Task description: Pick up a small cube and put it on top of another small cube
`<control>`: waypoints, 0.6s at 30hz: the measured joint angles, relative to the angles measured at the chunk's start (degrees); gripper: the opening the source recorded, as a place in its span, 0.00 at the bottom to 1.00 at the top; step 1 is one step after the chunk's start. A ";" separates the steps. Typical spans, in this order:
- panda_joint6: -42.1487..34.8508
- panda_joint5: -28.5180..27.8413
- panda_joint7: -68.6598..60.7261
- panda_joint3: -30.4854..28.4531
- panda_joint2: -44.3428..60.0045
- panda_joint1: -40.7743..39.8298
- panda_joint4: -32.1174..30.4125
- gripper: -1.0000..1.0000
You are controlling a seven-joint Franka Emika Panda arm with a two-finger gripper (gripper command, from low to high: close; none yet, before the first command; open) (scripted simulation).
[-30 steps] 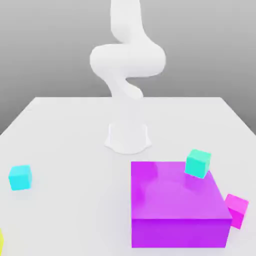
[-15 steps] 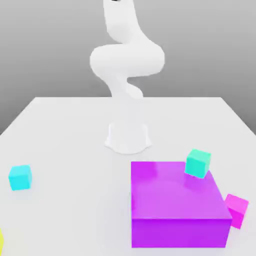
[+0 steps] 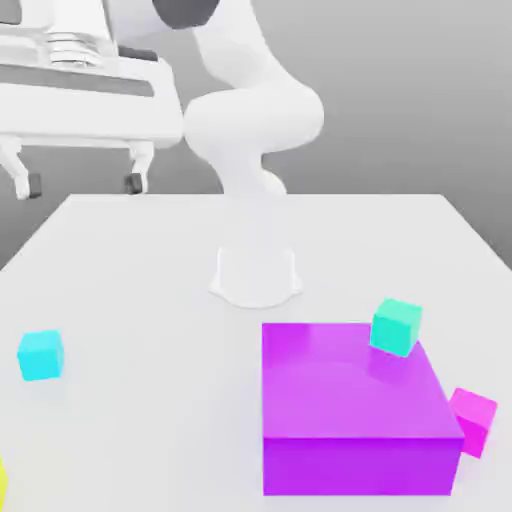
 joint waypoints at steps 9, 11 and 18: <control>1.07 -7.79 -14.98 -14.87 0.52 5.68 -2.02 0.50; 1.07 -7.79 -14.98 -14.87 0.52 5.68 -2.02 0.50; -0.05 -20.69 -29.96 -29.45 -1.01 8.49 -3.68 0.50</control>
